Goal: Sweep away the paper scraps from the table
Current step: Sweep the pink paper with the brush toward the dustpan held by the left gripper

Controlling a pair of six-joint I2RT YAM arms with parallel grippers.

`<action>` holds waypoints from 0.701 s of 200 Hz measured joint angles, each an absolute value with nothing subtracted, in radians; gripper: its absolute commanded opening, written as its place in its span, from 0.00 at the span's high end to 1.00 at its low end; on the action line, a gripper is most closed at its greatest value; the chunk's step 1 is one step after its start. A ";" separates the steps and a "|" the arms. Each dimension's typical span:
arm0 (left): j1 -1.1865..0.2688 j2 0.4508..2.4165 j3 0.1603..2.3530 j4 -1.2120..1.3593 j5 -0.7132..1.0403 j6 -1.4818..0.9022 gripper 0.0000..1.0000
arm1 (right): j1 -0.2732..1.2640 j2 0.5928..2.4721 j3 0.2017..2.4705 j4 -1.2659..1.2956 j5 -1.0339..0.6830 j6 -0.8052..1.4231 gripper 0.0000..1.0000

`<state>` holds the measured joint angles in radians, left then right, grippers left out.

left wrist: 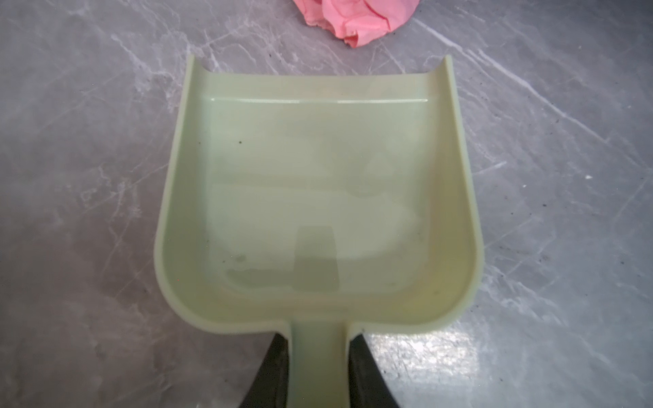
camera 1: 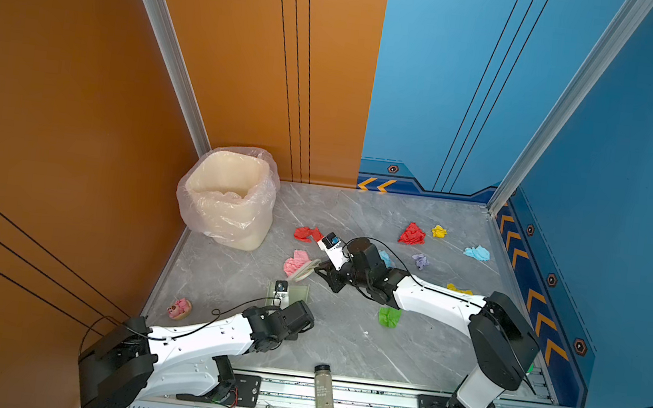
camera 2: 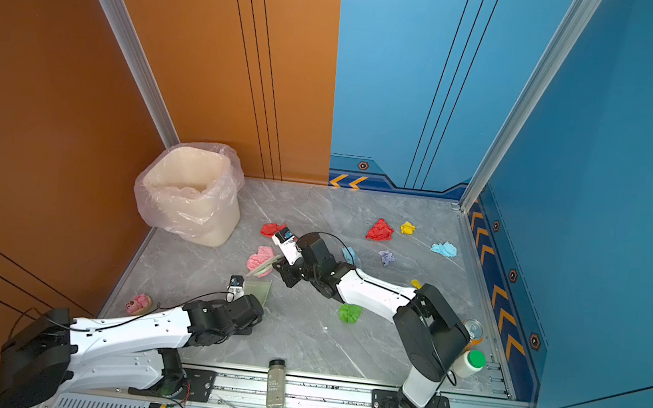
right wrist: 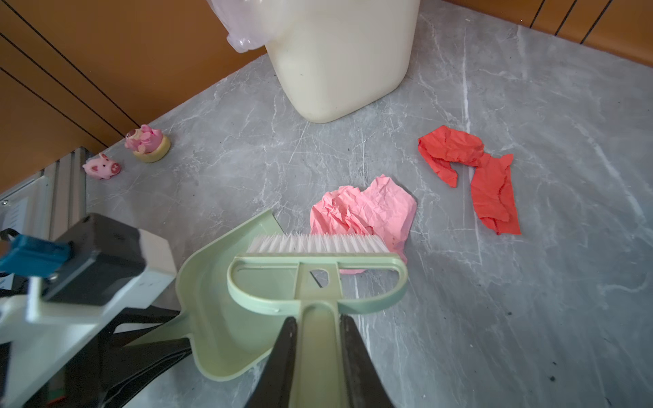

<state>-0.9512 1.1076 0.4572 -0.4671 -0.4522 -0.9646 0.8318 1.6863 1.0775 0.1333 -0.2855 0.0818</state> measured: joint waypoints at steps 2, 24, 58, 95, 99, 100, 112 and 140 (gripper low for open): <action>-0.951 1.107 0.457 -0.467 -0.452 -0.963 1.00 | 0.832 1.682 1.077 0.133 -0.285 0.082 1.00; -0.951 1.102 0.457 -0.470 -0.453 -0.944 1.00 | 0.832 1.656 1.080 0.128 -0.261 0.100 1.00; -0.951 1.097 0.457 -0.473 -0.455 -0.913 1.00 | 0.827 1.703 1.151 0.074 -0.186 0.156 1.00; -0.950 1.097 0.457 -0.472 -0.456 -0.893 1.00 | 0.826 1.811 1.226 0.047 -0.150 0.218 1.00; -0.950 1.097 0.457 -0.472 -0.455 -0.889 1.00 | 0.826 1.822 1.229 0.043 -0.150 0.224 1.00; -0.950 1.097 0.457 -0.472 -0.456 -0.889 1.00 | 0.826 1.823 1.229 0.043 -0.150 0.224 1.00; -0.949 1.098 0.457 -0.472 -0.456 -0.882 1.00 | 0.831 1.842 1.230 0.027 -0.147 0.235 1.00; -0.941 1.106 0.461 -0.471 -0.456 -0.870 1.00 | 0.852 1.851 1.228 -0.002 -0.147 0.234 1.00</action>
<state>-0.9413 1.1065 0.4610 -0.4713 -0.4561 -0.8703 0.8524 1.8515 1.2278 -0.0025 -0.1474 0.2337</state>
